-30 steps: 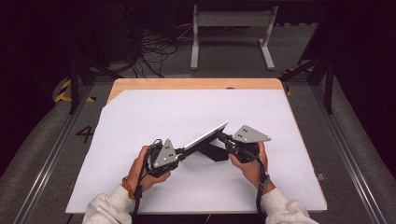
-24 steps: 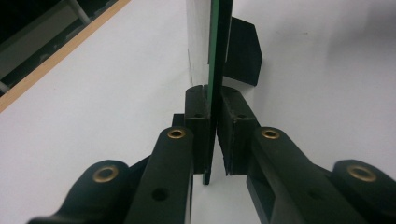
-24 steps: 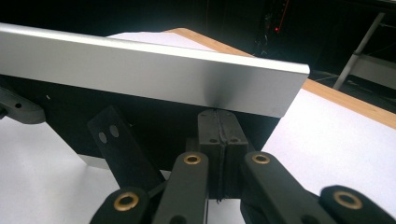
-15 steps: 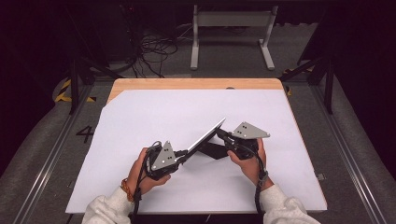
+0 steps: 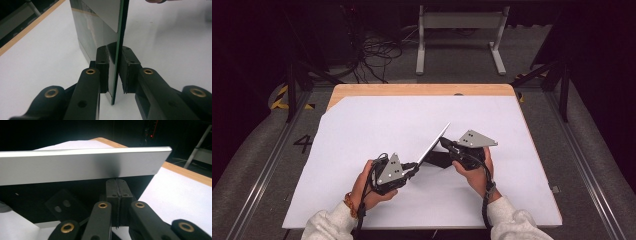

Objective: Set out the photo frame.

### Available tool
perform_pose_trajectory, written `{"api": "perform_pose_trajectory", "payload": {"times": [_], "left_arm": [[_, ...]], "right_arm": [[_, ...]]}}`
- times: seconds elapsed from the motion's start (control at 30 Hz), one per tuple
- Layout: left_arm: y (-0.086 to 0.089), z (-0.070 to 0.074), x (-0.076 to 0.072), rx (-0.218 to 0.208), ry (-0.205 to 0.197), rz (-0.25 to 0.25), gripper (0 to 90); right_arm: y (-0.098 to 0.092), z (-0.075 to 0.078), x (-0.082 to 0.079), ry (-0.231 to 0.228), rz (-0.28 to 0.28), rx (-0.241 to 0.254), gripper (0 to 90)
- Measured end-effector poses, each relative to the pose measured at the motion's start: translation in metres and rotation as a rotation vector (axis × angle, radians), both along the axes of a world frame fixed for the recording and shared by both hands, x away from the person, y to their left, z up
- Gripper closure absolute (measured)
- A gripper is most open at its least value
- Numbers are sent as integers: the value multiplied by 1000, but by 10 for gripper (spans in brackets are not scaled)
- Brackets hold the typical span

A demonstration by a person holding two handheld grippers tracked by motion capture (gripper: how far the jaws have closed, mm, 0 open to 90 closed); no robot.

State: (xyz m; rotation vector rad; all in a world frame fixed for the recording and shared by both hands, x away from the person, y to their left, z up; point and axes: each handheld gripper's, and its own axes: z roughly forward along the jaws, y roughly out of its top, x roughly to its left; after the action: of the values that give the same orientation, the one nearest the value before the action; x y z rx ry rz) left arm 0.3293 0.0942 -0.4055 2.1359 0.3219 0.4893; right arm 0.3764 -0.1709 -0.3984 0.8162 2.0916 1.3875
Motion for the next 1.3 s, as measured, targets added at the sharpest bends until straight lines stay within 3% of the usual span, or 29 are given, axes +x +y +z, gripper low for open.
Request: {"api": "perform_pose_trajectory", "payload": {"times": [0.67,1.07,1.3], "left_arm": [[-8,-1,-1,-10,-6,-11,750],[7,4,-6,4,-5,-36,722],[10,-5,4,44,17,-8,851]], "right_arm": [[13,2,-18,-15,65,-27,887],[-3,1,-14,-8,26,-8,894],[-5,4,-10,-11,14,20,893]]}}
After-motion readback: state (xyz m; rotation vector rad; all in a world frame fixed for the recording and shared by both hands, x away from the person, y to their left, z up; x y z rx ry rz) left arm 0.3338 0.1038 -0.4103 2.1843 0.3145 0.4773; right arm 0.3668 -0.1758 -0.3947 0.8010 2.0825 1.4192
